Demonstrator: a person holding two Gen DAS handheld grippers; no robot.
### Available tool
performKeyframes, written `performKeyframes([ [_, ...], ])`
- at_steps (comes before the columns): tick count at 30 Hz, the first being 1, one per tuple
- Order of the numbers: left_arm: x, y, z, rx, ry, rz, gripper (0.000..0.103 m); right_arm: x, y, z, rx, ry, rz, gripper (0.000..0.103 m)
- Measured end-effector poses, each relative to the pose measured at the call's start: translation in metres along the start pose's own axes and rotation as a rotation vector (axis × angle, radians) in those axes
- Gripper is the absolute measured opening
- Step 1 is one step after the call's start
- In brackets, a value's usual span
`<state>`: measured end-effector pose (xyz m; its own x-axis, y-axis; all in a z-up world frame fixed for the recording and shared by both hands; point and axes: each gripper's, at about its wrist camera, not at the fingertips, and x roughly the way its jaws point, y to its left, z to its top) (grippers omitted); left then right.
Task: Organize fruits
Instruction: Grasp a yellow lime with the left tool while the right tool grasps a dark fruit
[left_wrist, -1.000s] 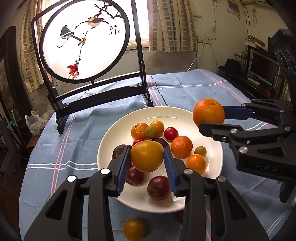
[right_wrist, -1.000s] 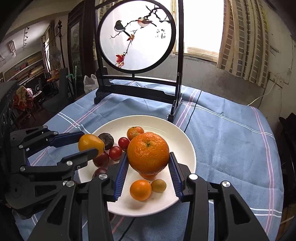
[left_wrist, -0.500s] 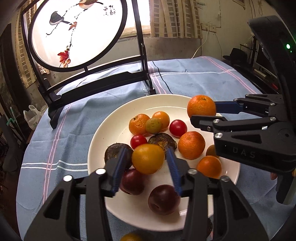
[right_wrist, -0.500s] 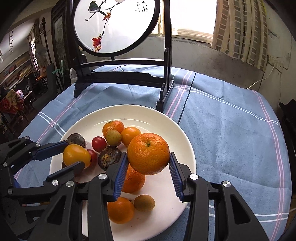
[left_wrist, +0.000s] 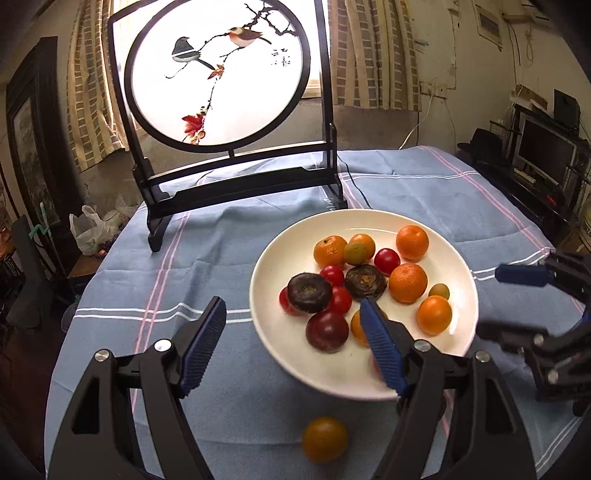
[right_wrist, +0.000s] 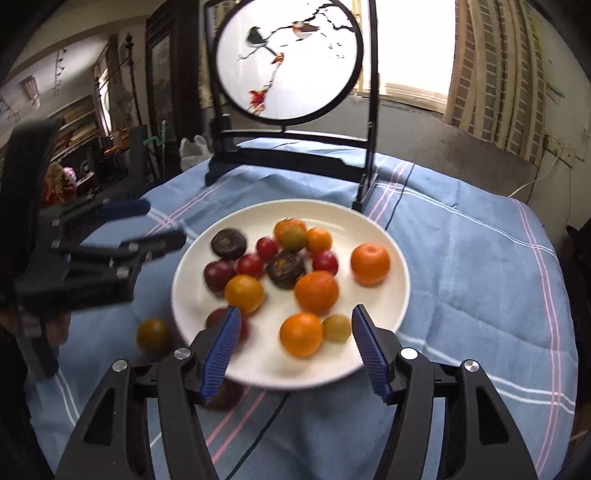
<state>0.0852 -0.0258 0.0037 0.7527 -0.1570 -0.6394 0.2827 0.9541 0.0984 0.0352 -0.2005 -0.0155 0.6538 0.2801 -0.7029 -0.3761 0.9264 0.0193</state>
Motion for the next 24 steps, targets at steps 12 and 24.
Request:
performKeyframes([
  [12,-0.035,0.022,-0.064,0.032,0.060,0.000,0.080,0.050,0.050,-0.034,-0.017,0.170,0.046,0.063],
  [24,-0.006,-0.016,-0.080,0.132,0.116,-0.072,0.080,0.017,0.044,-0.041,-0.013,0.124,0.058,0.041],
])
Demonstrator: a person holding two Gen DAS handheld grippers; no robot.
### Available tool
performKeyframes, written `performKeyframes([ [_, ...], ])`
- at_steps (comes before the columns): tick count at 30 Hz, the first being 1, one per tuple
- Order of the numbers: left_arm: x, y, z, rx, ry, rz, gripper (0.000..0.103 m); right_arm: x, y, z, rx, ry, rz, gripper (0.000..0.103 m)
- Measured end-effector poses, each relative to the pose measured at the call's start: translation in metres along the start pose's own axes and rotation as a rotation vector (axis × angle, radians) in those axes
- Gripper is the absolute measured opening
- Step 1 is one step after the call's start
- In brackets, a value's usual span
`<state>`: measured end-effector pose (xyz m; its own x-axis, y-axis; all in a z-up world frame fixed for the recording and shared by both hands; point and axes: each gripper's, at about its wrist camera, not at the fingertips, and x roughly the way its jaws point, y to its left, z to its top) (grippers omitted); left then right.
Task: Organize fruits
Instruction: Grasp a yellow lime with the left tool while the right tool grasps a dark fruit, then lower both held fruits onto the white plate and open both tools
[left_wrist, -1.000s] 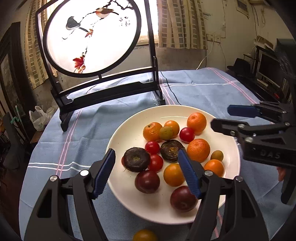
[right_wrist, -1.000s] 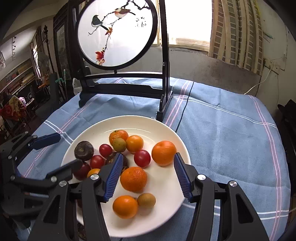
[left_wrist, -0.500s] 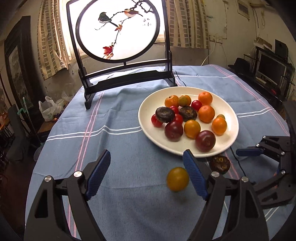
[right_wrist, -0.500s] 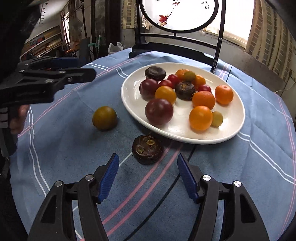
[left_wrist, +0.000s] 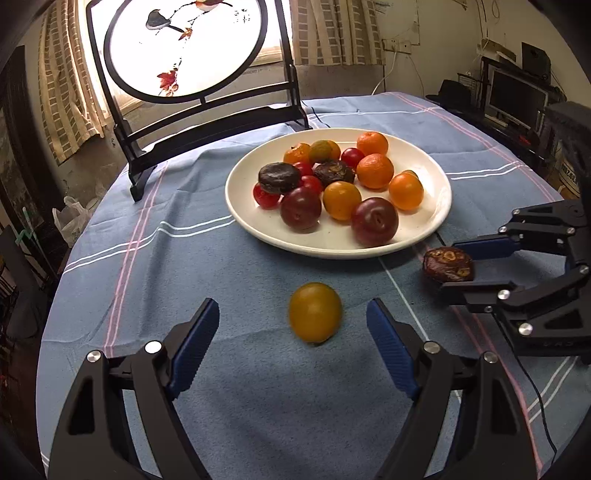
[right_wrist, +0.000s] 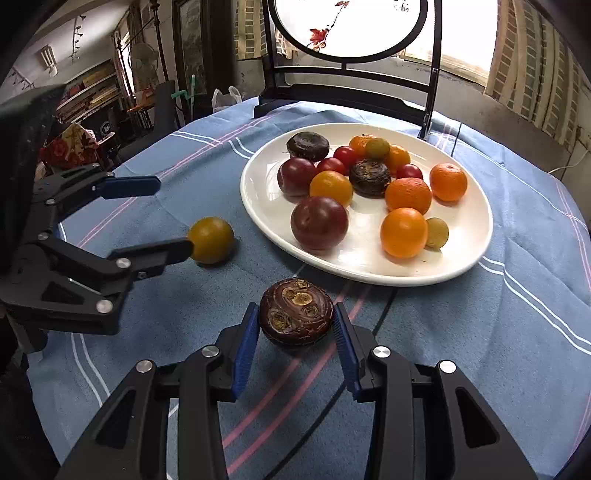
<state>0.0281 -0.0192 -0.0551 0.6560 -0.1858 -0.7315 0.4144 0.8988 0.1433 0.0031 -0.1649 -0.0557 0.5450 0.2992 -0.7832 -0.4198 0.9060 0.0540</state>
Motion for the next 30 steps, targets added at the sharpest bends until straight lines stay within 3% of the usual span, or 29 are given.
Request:
performKeyframes([
  [2,0.009,-0.005,0.003,0.009,0.012,0.006,0.078,-0.006,-0.003,-0.003,0.008,-0.008,-0.004,0.041],
  [3,0.013,-0.007,0.004,0.013,0.021,0.005,0.072,-0.008,-0.005,-0.004,0.012,-0.010,-0.006,0.041],
  [5,0.022,-0.007,0.006,0.004,0.046,-0.003,0.052,-0.011,-0.009,-0.008,0.022,-0.014,-0.008,0.041],
  [6,0.026,-0.006,0.006,-0.003,0.070,-0.028,0.035,-0.012,-0.010,-0.010,0.027,-0.015,-0.006,0.041],
  [11,0.018,-0.009,0.002,0.013,0.072,-0.028,0.035,-0.018,-0.017,-0.014,0.051,-0.036,-0.014,0.041],
  [15,-0.007,-0.006,0.009,-0.004,0.021,-0.028,0.035,-0.029,-0.017,-0.012,0.056,-0.073,-0.019,0.041],
  [25,-0.063,-0.014,0.071,-0.019,-0.197,0.059,0.035,-0.083,-0.020,0.030,0.027,-0.249,-0.049,0.040],
  [30,-0.059,-0.020,0.096,-0.037,-0.228,0.071,0.035,-0.088,-0.030,0.053,0.025,-0.289,-0.064,0.041],
])
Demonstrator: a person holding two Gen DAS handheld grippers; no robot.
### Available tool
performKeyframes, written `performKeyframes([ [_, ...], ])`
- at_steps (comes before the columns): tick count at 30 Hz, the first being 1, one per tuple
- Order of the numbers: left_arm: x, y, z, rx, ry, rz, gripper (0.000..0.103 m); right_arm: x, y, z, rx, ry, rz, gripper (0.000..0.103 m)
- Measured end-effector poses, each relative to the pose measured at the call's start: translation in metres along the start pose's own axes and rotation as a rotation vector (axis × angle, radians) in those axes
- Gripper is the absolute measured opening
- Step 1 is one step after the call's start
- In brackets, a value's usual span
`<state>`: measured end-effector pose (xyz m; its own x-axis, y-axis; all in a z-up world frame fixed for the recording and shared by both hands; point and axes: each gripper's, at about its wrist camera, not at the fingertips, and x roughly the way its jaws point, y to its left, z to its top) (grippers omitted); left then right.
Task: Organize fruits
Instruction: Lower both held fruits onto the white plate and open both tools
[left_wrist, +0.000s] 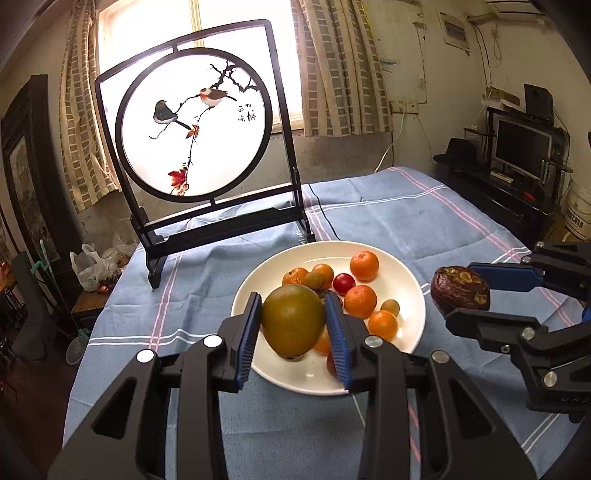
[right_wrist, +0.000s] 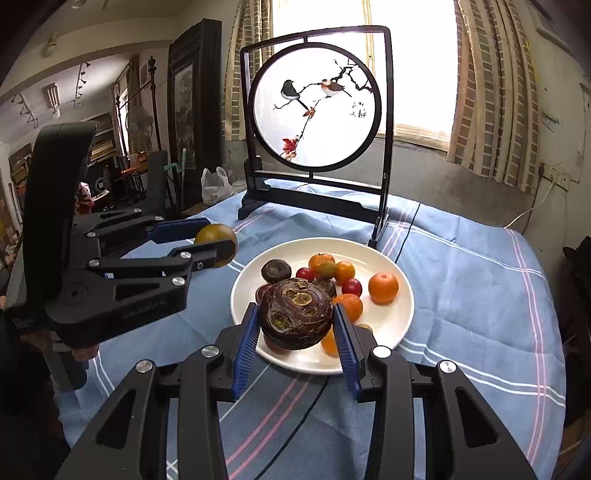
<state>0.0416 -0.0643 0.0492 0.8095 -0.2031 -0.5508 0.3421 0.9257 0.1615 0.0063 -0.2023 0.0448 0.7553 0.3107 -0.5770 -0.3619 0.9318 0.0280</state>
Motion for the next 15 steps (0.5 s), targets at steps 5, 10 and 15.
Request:
performKeyframes([
  [5,0.020,-0.003,0.004,-0.003,0.014,-0.009,0.035,0.013,-0.006,0.010,-0.001,-0.001,-0.003,0.041],
  [10,0.040,0.000,0.002,-0.015,0.042,-0.011,0.035,0.026,-0.009,0.013,-0.002,0.008,0.004,0.041],
  [15,0.057,0.006,-0.001,-0.031,0.068,0.000,0.035,0.041,-0.015,0.014,0.007,0.026,-0.002,0.041],
])
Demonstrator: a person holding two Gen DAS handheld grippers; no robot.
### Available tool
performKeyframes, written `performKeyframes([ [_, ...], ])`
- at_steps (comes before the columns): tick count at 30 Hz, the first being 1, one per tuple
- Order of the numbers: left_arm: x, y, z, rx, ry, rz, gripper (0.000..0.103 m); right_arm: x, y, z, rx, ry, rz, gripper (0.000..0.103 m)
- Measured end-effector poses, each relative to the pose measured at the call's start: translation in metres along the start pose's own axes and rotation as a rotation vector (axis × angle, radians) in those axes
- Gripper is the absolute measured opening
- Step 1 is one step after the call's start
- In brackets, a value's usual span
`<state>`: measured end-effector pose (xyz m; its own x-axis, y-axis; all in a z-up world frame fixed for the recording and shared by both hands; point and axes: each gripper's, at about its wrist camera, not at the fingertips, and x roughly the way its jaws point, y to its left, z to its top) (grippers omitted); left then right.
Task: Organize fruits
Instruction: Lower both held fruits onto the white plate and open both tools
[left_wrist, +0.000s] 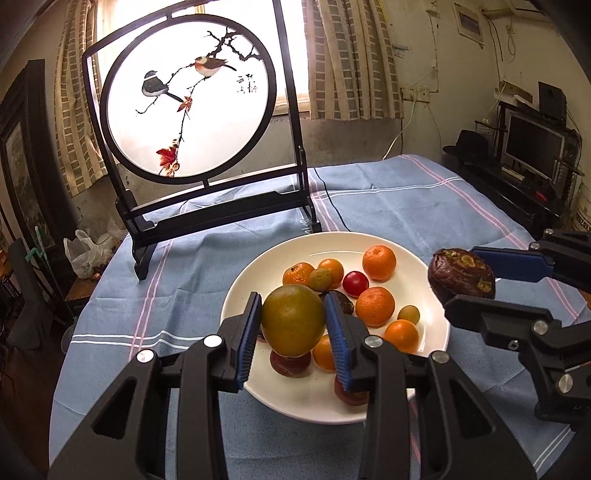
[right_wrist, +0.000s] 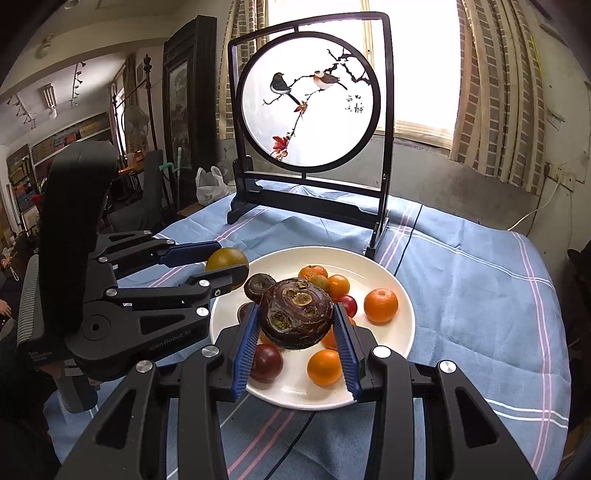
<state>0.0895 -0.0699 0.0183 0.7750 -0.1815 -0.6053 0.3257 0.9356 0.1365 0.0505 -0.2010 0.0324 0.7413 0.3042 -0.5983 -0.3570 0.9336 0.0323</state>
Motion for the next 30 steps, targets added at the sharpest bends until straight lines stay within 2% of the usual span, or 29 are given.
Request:
performKeyframes([
  [14,0.043,-0.006,0.000,-0.027,0.073,0.017,0.035,0.067,-0.028,0.016,0.100,0.066,-0.060,0.041],
  [30,0.061,-0.006,-0.001,-0.032,0.099,0.024,0.035,0.090,-0.038,0.019,0.133,0.098,-0.075,0.041],
])
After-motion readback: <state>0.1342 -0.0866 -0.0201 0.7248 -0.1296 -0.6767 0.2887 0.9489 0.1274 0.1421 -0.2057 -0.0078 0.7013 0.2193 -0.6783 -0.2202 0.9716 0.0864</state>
